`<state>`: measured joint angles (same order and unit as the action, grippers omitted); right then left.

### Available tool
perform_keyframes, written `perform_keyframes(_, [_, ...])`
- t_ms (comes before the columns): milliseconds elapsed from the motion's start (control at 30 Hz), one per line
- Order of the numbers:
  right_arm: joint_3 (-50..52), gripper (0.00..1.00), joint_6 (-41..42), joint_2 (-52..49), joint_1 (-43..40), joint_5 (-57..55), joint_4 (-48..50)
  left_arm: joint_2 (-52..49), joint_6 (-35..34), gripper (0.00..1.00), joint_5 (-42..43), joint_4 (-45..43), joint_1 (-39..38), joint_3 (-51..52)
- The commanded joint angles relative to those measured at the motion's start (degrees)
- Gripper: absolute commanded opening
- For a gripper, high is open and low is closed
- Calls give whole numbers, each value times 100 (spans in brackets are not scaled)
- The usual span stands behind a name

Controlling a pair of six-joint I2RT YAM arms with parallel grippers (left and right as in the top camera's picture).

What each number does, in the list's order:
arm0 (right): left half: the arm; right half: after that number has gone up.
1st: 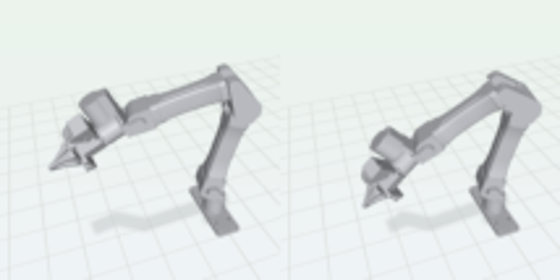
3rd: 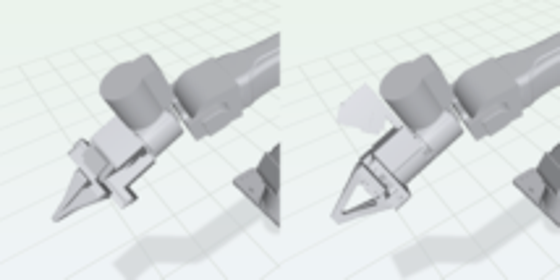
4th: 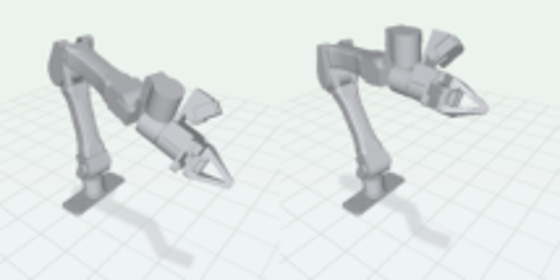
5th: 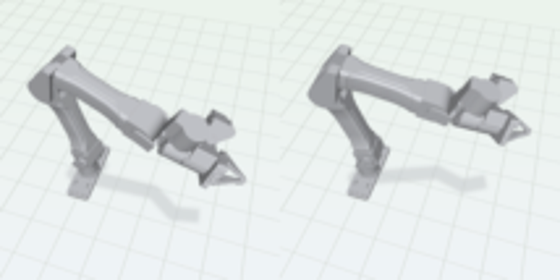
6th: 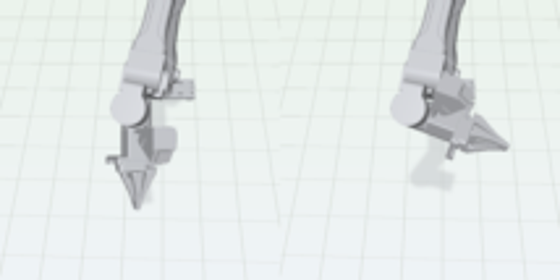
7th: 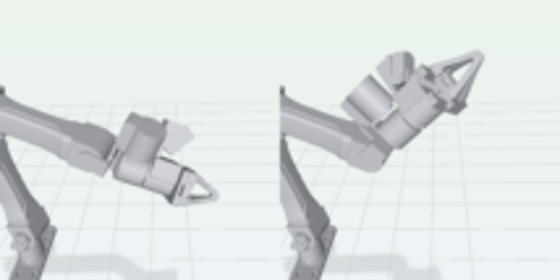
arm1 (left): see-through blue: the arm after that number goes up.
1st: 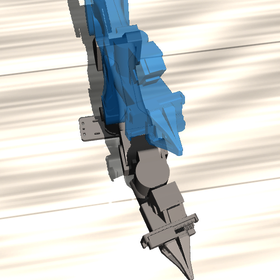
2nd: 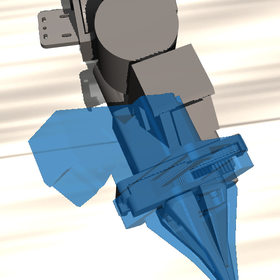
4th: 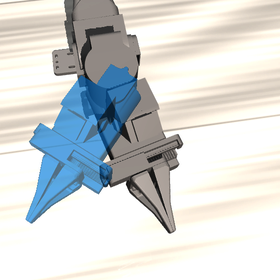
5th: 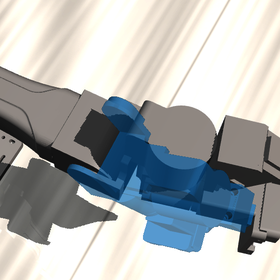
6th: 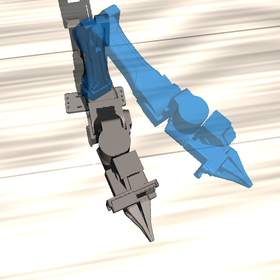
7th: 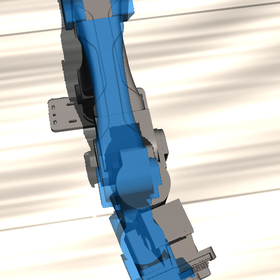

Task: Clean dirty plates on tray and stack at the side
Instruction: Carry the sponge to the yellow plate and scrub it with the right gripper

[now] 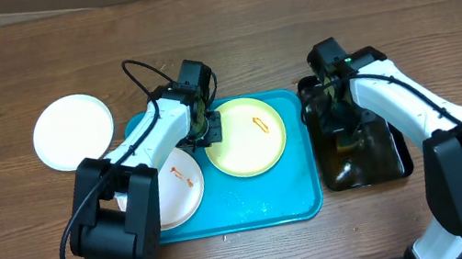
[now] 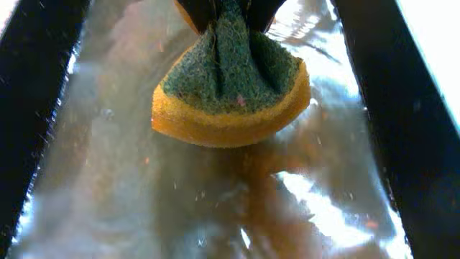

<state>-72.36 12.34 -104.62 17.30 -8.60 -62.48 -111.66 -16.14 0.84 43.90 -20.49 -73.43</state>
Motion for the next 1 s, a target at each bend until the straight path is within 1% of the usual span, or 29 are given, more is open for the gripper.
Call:
perform_keyframes(0, [-426, 4, 57, 177, 0, -55, -201, -83, 33, 4, -15, 0, 31, 39])
perform_keyframes(100, [-754, 4, 144, 177, 0, 317, -415, -83, 31, 4, -13, 0, 31, 39])
perform_keyframes(200, [-1040, 4, 142, 177, 13, 1064, -396, -83, 31, 4, -13, -2, 31, 39])
perform_keyframes(267, [-1154, 4, 140, 177, 76, 1596, -205, -83, 33, 4, -11, -2, 31, 39])
perform_keyframes(333, [-1176, 4, 142, 175, 168, 1867, 50, -83, 33, 4, 26, -2, 31, 39])
perform_keyframes(467, [-1165, 4, 144, 175, 474, 1893, 619, -83, 33, 4, 68, -2, 31, 39])
perform_keyframes(567, [-1161, 4, 341, 173, 804, 1523, 992, -83, 33, 4, 68, -4, 31, 39])
perform_keyframes(667, [-1158, 4, 573, 153, 1150, 713, 1235, -83, 33, 4, 68, -2, 31, 39])
perform_keyframes(767, [-1104, 4, 577, 114, 1475, 138, 1504, -83, 33, 5, 68, 15, 31, 39])
perform_keyframes(833, [-1045, 4, 584, 66, 1639, -46, 1690, -83, 31, 8, 68, 24, 31, 39])
perform_keyframes(967, [-975, 4, 597, -116, 1829, -197, 1878, -83, 31, 8, 68, 24, 31, 39])
